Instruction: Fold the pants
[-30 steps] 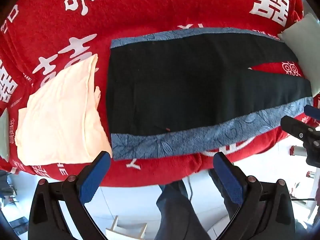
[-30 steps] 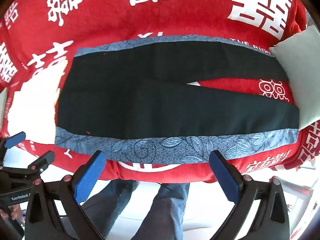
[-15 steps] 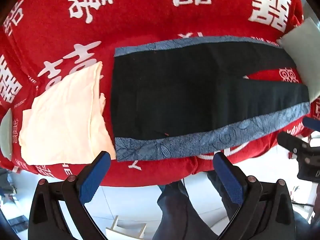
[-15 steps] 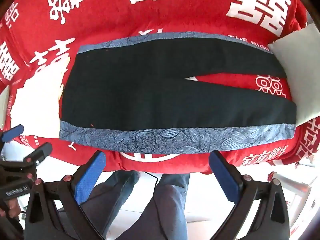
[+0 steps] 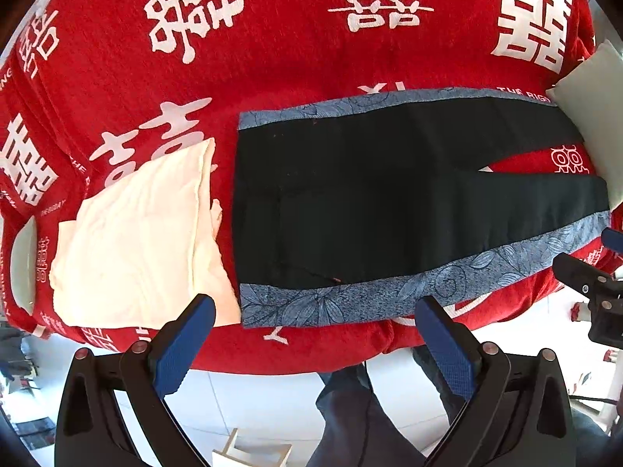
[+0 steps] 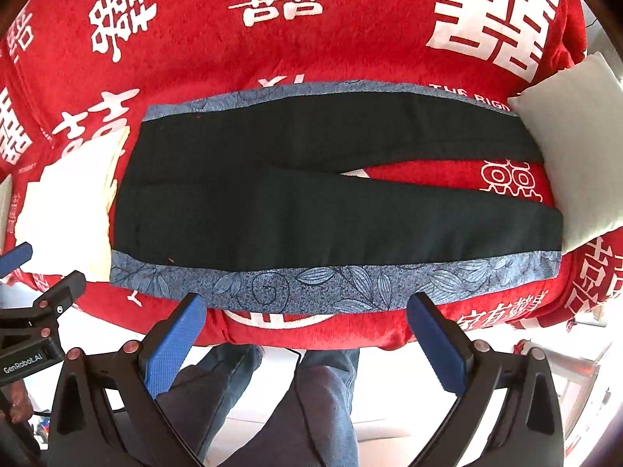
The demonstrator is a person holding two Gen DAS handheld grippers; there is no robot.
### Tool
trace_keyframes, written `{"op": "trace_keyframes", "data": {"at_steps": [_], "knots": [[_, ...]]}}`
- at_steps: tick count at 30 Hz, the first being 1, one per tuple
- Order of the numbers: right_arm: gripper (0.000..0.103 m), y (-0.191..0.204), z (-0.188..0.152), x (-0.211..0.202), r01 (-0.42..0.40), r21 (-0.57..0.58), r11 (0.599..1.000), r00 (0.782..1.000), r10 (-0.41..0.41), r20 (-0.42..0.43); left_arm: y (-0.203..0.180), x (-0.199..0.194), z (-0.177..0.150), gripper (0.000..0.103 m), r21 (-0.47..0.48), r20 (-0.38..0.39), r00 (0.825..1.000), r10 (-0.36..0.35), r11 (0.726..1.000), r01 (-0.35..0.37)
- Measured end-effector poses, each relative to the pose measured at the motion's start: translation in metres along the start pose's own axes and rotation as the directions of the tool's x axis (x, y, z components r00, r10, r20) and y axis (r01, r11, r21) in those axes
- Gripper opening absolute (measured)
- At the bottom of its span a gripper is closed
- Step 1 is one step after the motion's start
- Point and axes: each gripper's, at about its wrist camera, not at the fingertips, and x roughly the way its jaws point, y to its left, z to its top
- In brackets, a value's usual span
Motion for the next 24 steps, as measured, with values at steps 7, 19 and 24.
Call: {"op": "trace_keyframes", "data": {"at_steps": [7, 19, 24], "knots": [[0.103, 0.0018, 0.0027, -0.0021, 0.009, -0.006, 1.0, 1.0, -0.009, 0.007, 0.0037, -0.0019, 0.0013, 0.103, -0.018, 0.006, 1.0, 0.017, 1.0, -0.017], [0.103, -0.0002, 0.006, -0.0044, 0.017, -0.007, 1.0, 1.0, -0.017, 0.017, 0.002, -0.0043, 0.0041, 0.103, -0.024, 0.015, 1.0, 0.027, 0.999, -0.027], [0.103, -0.0003, 0.007, -0.0037, 0.018, -0.01, 1.0, 1.0, -0.018, 0.015, 0.0034, -0.0043, 0.0043, 0.103, -0.031, 0.015, 0.999, 0.03, 0.999, -0.03]]}}
